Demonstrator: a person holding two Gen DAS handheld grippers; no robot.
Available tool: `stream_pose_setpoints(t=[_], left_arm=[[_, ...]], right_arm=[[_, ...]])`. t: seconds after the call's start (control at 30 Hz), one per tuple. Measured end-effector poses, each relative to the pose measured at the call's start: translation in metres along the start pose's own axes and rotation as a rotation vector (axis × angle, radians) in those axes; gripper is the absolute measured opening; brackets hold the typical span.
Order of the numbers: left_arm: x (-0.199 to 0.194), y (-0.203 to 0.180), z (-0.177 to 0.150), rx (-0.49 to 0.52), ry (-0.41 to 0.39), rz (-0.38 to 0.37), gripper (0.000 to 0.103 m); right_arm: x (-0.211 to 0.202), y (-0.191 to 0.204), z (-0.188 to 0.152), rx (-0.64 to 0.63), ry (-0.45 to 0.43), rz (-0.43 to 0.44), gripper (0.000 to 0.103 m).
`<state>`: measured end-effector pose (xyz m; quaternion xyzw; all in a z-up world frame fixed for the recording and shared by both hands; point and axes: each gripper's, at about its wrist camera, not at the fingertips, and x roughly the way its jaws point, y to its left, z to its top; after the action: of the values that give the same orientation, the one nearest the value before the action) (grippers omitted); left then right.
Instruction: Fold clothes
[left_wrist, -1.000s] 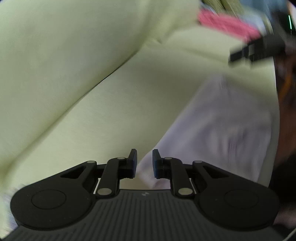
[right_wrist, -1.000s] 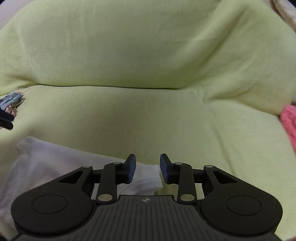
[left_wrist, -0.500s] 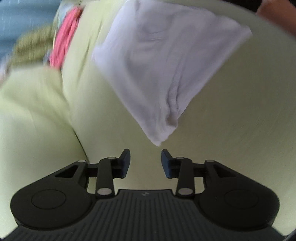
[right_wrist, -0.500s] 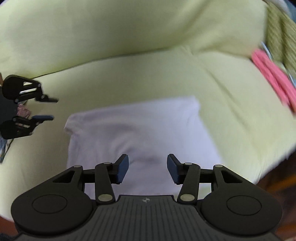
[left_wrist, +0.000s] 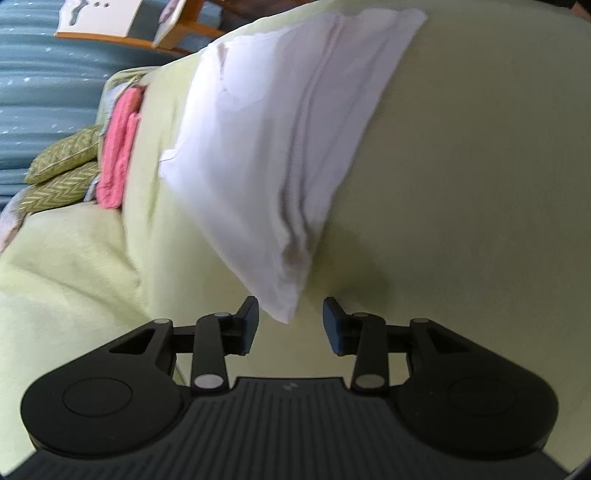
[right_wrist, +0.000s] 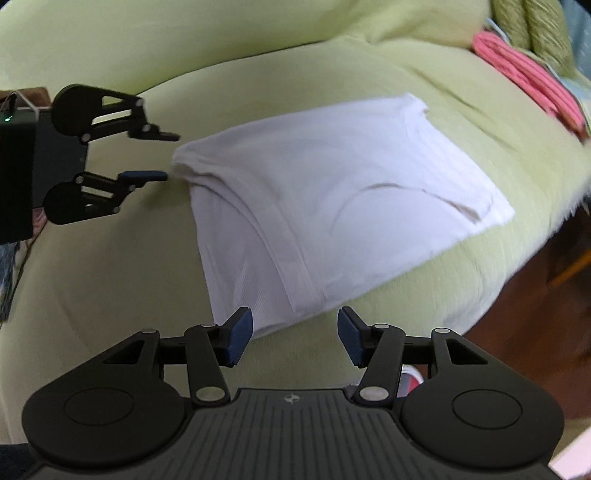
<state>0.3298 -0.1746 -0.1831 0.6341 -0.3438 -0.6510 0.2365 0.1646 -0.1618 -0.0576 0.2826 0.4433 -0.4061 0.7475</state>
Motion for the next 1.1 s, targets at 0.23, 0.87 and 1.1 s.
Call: stream_pose_setpoints(t=[0.23,0.87,1.1], left_arm=[[0.009,-0.017,-0.011,0.155,-0.085,0.041,0.035],[0.032,-0.007,-0.015,0.109,-0.158,0.004,0.009],[0.033,0.004,-0.014,0.0,-0.149,-0.049,0.007]], right_arm=[[0.004,0.007,-0.015,0.053,0.003,-0.018,0.054],[0.051,0.112,-0.082,-0.567,-0.149,-0.448,0.069],[0.079,0.106,-0.071,-0.574,-0.269,-0.626,0.069]])
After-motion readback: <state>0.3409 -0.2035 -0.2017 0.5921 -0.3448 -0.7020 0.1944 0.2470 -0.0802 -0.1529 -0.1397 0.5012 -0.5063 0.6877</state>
